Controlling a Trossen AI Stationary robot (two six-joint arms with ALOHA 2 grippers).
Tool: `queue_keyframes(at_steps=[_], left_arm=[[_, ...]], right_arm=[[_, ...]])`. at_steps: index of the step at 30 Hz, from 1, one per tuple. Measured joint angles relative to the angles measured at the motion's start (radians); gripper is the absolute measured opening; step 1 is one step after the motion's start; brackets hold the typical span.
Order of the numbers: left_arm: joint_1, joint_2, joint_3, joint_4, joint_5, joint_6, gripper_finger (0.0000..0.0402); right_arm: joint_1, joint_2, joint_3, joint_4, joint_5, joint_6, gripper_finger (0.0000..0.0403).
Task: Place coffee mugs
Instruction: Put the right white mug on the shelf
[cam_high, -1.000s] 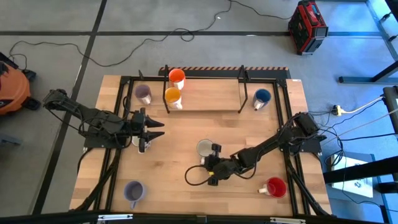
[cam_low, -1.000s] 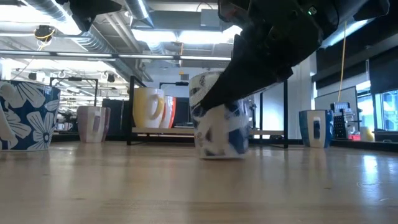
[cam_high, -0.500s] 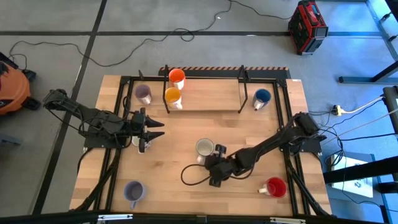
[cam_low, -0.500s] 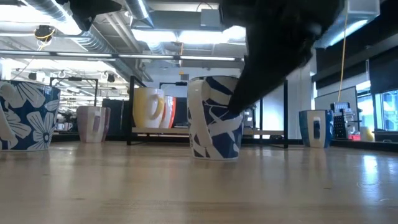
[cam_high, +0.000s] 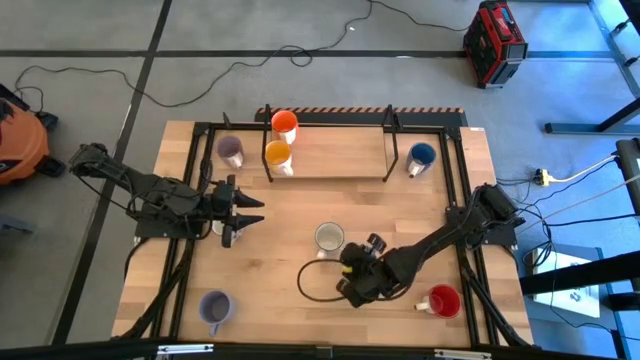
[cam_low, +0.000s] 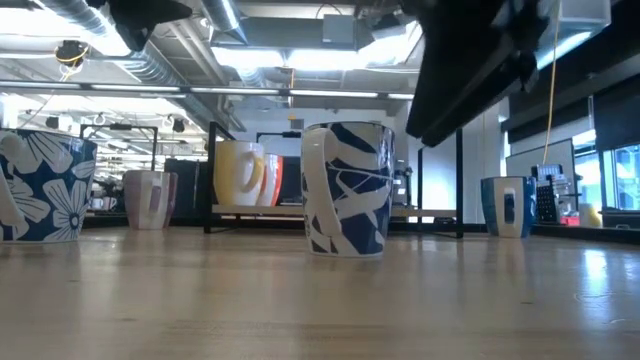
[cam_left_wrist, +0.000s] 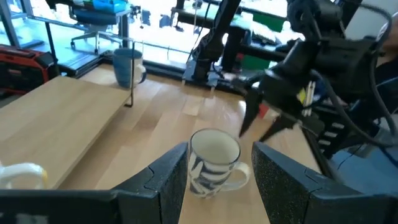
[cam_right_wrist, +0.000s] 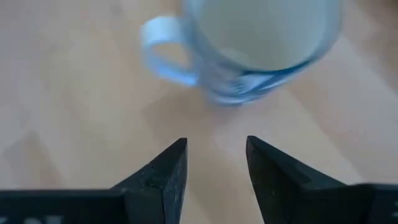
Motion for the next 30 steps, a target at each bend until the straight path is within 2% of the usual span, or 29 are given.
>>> queue_keyframes(at_steps=[3, 13, 18, 22, 25, 30], left_arm=[[0.000, 0.001, 0.000, -0.019, 0.000, 0.000, 0.0172], [0.000, 0.003, 0.000, -0.023, -0.003, 0.000, 0.0172], [0.000, 0.003, 0.000, -0.022, -0.012, 0.000, 0.0172], [0.000, 0.003, 0.000, -0.022, -0.024, 0.000, 0.0172], [0.000, 0.003, 0.000, -0.022, -0.041, 0.000, 0.0172], [0.000, 0.003, 0.000, -0.022, -0.045, 0.000, 0.0172]], right_arm=[[-0.025, 0.000, 0.000, -0.017, 0.025, 0.033, 0.0154], [-0.095, -0.005, -0.001, -0.033, 0.022, -0.089, 0.0154], [-0.135, -0.005, -0.001, -0.101, 0.081, -0.092, 0.0154], [-0.176, -0.005, -0.001, -0.094, 0.110, -0.159, 0.0154], [-0.201, -0.008, -0.001, -0.106, 0.102, -0.201, 0.0154], [-0.178, -0.068, -0.002, -0.125, 0.023, -0.227, 0.0154]])
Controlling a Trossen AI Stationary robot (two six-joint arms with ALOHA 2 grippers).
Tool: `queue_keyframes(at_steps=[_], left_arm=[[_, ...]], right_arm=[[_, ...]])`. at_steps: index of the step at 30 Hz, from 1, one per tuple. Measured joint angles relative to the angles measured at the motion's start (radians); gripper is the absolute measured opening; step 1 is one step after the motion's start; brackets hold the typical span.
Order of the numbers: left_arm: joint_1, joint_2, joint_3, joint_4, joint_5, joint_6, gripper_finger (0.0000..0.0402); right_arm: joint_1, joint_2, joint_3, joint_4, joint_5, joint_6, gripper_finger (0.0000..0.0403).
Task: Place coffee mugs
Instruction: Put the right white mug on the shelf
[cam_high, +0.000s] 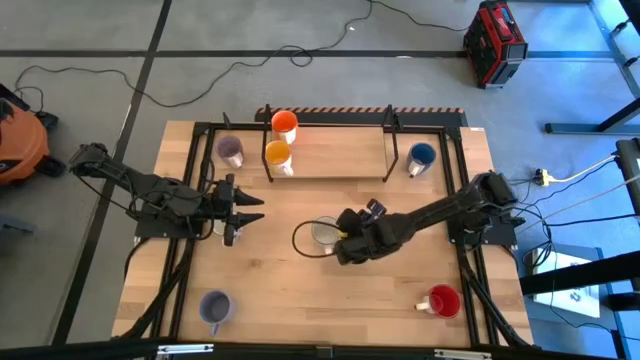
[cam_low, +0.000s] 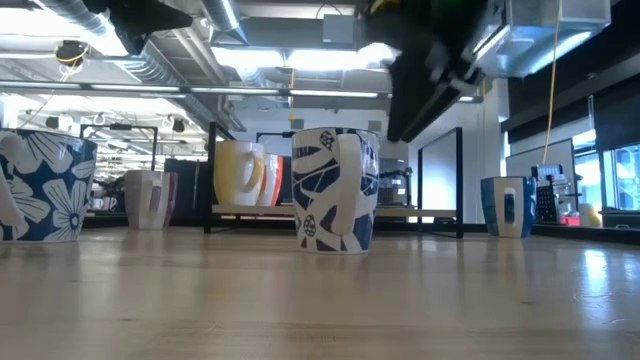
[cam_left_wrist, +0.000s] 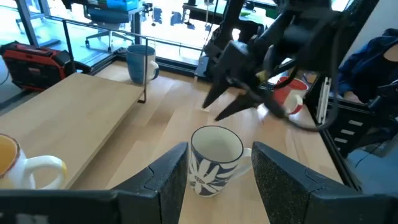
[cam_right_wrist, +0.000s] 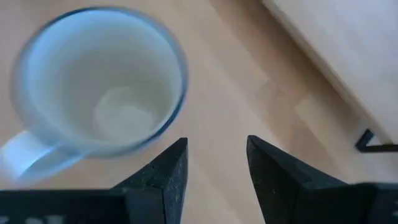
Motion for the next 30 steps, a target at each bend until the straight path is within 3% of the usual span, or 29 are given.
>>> queue_keyframes(at_steps=[6, 14, 19, 23, 30], left_arm=[[0.000, 0.000, 0.000, 0.000, 0.000, 0.000, 0.0172], [0.000, 0.000, 0.000, 0.000, 0.000, 0.000, 0.0172], [0.000, 0.000, 0.000, 0.002, 0.000, -0.005, 0.0172], [0.000, 0.000, 0.000, 0.010, 0.014, -0.010, 0.0172], [0.000, 0.000, 0.000, 0.008, 0.015, -0.010, 0.0172]], right_arm=[[0.104, -0.049, -0.006, 0.070, -0.013, -0.020, 0.0154], [0.210, -0.138, -0.197, 0.332, 0.036, 0.167, 0.0154], [0.257, -0.139, -0.273, 0.536, 0.079, 0.188, 0.0154], [0.254, -0.124, -0.284, 0.544, 0.107, 0.190, 0.0155], [0.242, -0.073, -0.283, 0.585, 0.084, 0.196, 0.0211]])
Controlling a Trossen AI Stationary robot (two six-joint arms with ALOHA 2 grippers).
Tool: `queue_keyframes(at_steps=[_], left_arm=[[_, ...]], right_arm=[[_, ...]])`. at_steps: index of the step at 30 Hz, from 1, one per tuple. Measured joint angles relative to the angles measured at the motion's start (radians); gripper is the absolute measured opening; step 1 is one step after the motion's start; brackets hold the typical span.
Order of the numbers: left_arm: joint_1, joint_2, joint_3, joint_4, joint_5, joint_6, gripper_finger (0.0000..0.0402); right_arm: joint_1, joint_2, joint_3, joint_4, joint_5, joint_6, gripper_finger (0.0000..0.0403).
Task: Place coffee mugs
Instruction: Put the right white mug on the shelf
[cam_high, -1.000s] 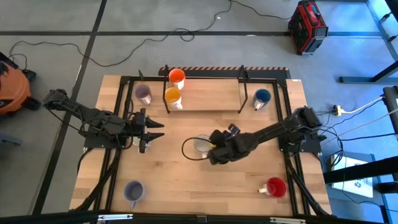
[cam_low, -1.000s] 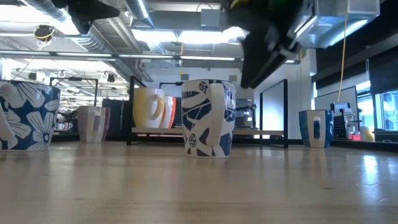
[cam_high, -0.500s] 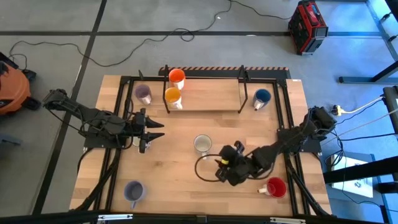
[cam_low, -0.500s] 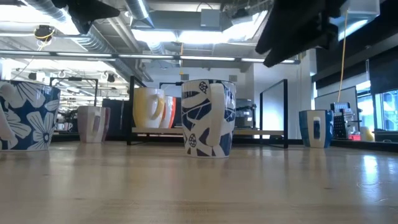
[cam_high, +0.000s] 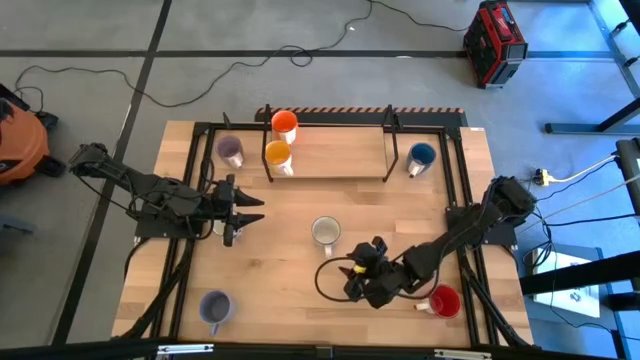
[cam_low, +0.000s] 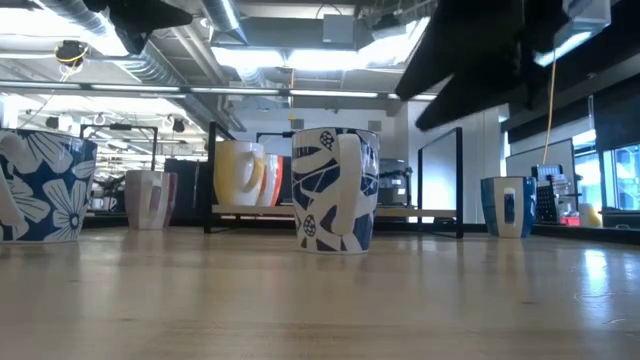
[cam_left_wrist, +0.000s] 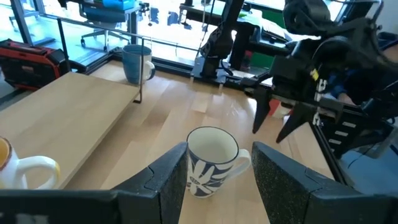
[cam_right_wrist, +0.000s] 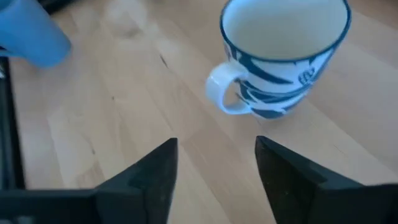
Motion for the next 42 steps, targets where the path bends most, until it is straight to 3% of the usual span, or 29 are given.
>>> queue_keyframes(at_steps=[2, 6, 13, 18, 32, 42], left_arm=[[0.000, 0.000, 0.000, -0.001, 0.000, 0.000, 0.0172], [0.000, 0.000, 0.000, -0.002, 0.001, 0.000, 0.0172], [0.000, 0.000, 0.000, -0.005, 0.052, 0.002, 0.0172], [0.000, 0.000, 0.000, -0.006, 0.052, 0.008, 0.0172], [0.000, 0.000, 0.000, -0.014, 0.052, 0.013, 0.0172], [0.000, 0.000, 0.000, -0.016, 0.052, 0.035, 0.0172]], right_arm=[[-0.001, 0.029, 0.000, 0.026, 0.005, 0.023, 0.0227], [0.015, 0.091, 0.010, 0.090, 0.112, 0.026, 0.0235], [0.005, 0.196, 0.088, 0.105, 0.238, -0.056, 0.0220], [0.004, 0.253, 0.113, 0.105, 0.332, 0.013, 0.0205], [-0.050, 0.297, 0.139, 0.098, 0.369, 0.103, 0.0181], [-0.049, 0.297, 0.138, -0.003, 0.369, 0.187, 0.0181]])
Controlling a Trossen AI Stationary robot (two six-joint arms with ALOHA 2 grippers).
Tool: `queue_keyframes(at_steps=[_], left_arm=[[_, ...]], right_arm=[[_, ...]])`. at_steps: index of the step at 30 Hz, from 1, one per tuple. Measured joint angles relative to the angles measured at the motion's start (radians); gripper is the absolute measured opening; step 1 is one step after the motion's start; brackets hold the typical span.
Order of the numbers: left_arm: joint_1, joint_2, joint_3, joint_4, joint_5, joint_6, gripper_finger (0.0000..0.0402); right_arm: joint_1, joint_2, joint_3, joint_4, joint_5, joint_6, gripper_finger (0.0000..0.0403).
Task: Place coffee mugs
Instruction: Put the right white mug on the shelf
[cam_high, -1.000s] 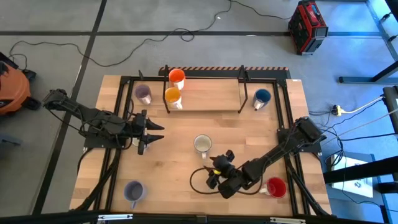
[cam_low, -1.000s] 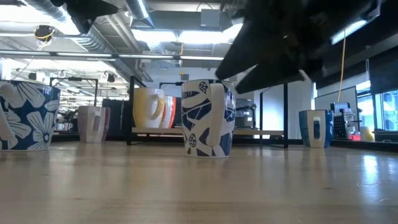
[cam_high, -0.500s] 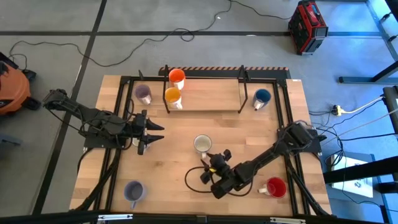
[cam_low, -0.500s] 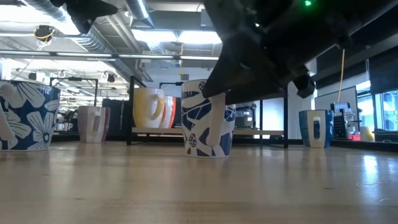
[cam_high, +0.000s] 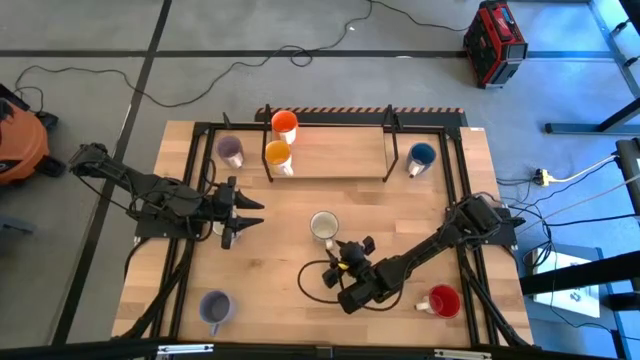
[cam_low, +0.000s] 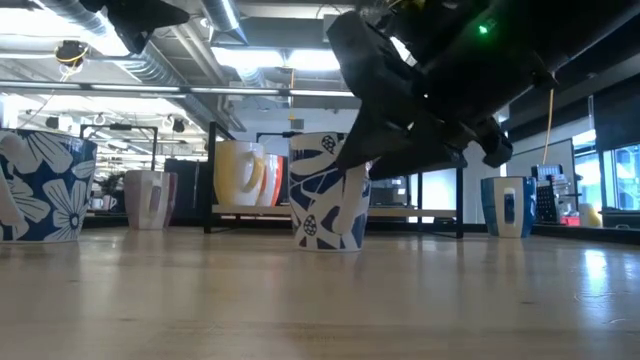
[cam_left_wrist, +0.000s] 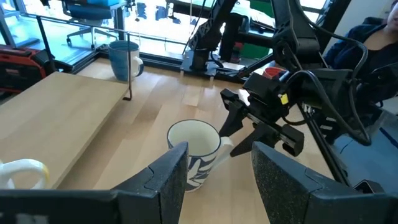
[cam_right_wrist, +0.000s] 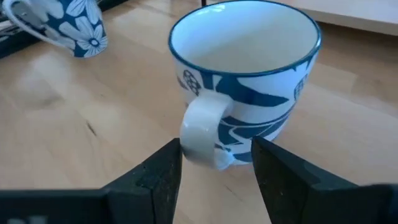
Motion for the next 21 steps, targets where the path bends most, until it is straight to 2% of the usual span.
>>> queue_keyframes(at_steps=[11, 14, 19, 21], left_arm=[[0.000, 0.000, 0.000, 0.000, 0.000, 0.000, 0.0172], [0.000, 0.000, 0.000, -0.001, 0.000, 0.001, 0.0172], [0.000, 0.000, 0.000, -0.003, 0.000, 0.001, 0.0172], [0.000, 0.000, 0.000, -0.005, 0.000, 0.002, 0.0172]], right_arm=[[-0.018, 0.010, -0.002, 0.022, 0.051, 0.019, 0.0175], [-0.019, 0.017, -0.001, 0.024, 0.052, 0.018, 0.0142], [-0.017, 0.023, 0.000, 0.024, 0.054, 0.011, 0.0057], [-0.017, 0.024, 0.000, 0.025, 0.046, 0.012, 0.0043]])
